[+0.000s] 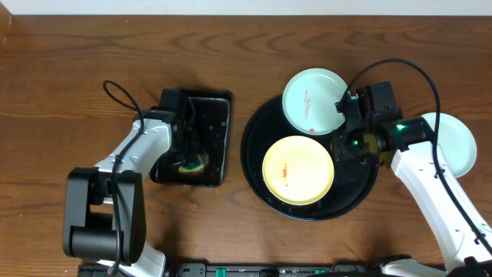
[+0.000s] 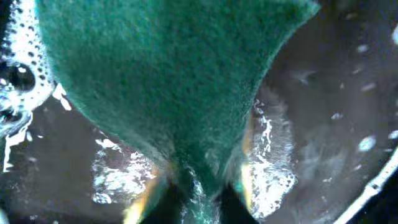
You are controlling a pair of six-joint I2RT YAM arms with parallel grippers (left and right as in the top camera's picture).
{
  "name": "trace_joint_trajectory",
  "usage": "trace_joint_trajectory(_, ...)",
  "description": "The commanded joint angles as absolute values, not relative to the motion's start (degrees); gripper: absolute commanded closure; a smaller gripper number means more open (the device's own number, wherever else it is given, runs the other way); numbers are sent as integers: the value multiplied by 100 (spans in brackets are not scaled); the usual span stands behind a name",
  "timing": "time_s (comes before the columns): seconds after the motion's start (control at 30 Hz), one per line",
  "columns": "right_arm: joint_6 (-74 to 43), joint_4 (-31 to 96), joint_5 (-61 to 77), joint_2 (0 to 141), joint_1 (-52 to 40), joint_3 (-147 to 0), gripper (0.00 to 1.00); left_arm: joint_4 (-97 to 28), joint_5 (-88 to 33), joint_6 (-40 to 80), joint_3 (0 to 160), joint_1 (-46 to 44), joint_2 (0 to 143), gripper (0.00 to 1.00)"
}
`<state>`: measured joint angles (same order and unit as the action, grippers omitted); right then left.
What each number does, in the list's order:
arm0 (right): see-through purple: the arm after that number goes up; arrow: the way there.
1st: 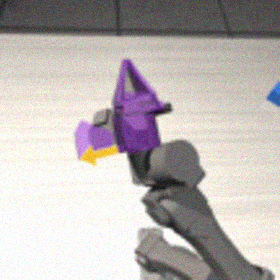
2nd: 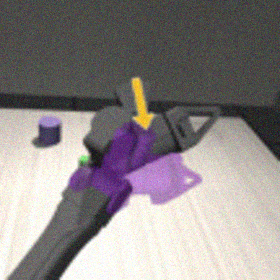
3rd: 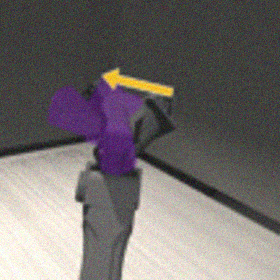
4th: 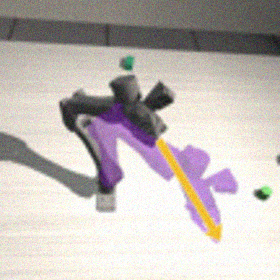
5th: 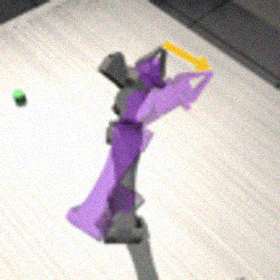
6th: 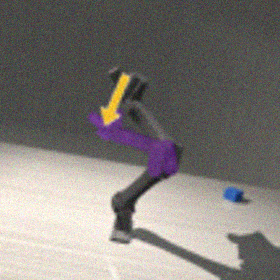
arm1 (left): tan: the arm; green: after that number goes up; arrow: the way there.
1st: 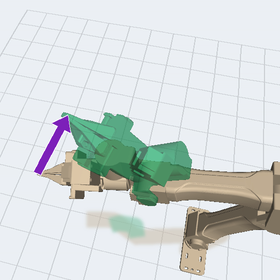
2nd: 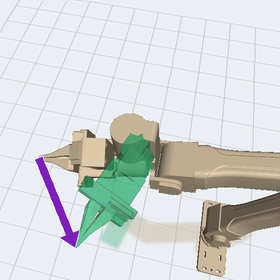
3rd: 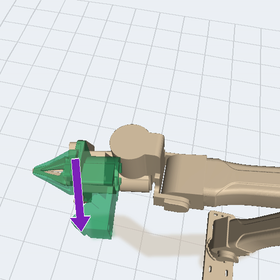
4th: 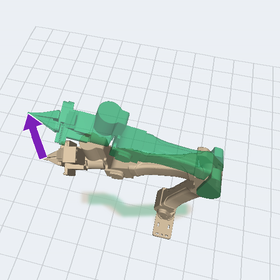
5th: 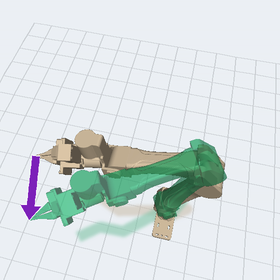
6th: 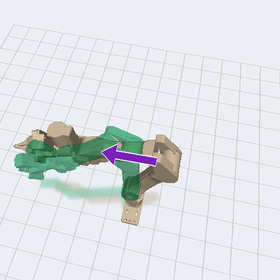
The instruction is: Clean dirty plates on tray and stack at the side
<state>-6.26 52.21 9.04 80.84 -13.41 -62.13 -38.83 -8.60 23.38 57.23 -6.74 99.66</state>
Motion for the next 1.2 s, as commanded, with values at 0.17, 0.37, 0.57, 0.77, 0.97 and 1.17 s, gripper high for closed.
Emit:
trace_joint_trajectory(0.17, -552, 5231, 950, 8040, -1317, -6267, 77, -4659, -1007, 2392, 6217, -659, 9730, 66)
trace_joint_trajectory(0.37, -552, 5234, 947, 8040, -1319, -6267, 77, -4652, -440, 2213, 6235, -655, 9428, 45)
trace_joint_trajectory(0.57, -552, 5225, 950, 8040, -1317, -6267, 78, -3710, 137, 2213, 5739, -655, 9618, 44)
trace_joint_trajectory(0.77, -572, 5262, 950, 8040, -1319, -6267, 79, -3072, -43, 2213, 5537, -655, 10108, 92)
trace_joint_trajectory(0.97, -572, 5299, 950, 8040, -1319, -6267, 80, -3468, -810, 2038, 5996, -655, 9870, 85)
trace_joint_trajectory(1.17, -569, 5387, 950, 8040, -1319, -6267, 80, -4239, -880, 2018, 6383, -655, 9356, 43)
